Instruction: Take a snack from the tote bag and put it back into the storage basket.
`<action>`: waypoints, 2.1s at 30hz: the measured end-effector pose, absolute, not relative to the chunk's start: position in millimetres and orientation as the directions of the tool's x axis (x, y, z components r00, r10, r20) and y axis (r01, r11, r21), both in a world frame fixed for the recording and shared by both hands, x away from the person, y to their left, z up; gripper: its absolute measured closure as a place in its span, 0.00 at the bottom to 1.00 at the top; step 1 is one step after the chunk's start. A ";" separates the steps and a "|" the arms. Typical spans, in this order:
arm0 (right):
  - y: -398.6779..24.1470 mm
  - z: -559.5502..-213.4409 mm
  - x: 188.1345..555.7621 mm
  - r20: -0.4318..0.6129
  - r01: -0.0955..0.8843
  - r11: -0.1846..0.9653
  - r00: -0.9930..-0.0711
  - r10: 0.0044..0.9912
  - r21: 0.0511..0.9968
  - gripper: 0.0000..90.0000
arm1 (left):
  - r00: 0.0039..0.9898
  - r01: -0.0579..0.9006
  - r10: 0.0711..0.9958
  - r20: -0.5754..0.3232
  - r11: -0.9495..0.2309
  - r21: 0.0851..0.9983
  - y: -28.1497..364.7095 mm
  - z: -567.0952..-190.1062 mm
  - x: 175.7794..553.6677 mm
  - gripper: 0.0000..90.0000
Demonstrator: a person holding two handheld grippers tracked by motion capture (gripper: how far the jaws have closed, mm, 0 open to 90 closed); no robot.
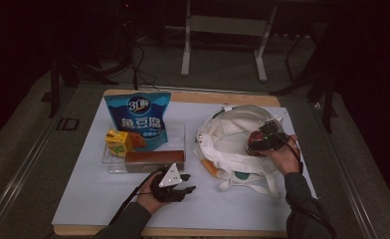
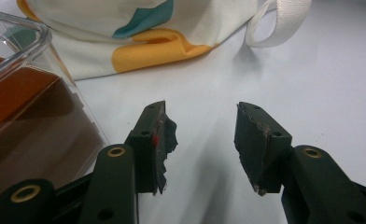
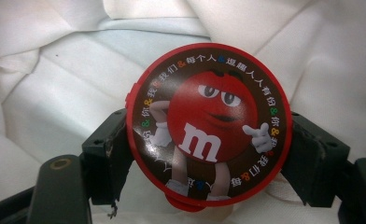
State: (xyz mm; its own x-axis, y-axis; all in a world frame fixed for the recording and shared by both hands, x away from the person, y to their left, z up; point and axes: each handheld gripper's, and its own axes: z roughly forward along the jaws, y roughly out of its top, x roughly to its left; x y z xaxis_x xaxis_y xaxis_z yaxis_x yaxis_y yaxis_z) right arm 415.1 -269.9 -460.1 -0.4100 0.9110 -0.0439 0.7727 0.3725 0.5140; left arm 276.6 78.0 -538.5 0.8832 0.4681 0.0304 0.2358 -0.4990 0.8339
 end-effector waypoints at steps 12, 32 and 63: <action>-264.0 -447.4 409.9 -0.043 0.761 0.380 -0.422 0.906 0.526 0.29 | 0.883 0.237 0.469 0.030 -0.498 0.834 77.9 -538.6 276.6 0.60; -244.4 -427.1 401.0 -0.072 0.719 0.441 -0.482 0.873 0.538 0.29 | 0.883 0.235 0.468 0.032 -0.501 0.833 77.9 -538.5 276.6 0.60; -216.7 -408.8 395.1 -0.034 0.687 0.463 -0.539 0.842 0.561 0.29 | 0.881 0.235 0.472 0.035 -0.501 0.833 77.6 -538.6 276.4 0.60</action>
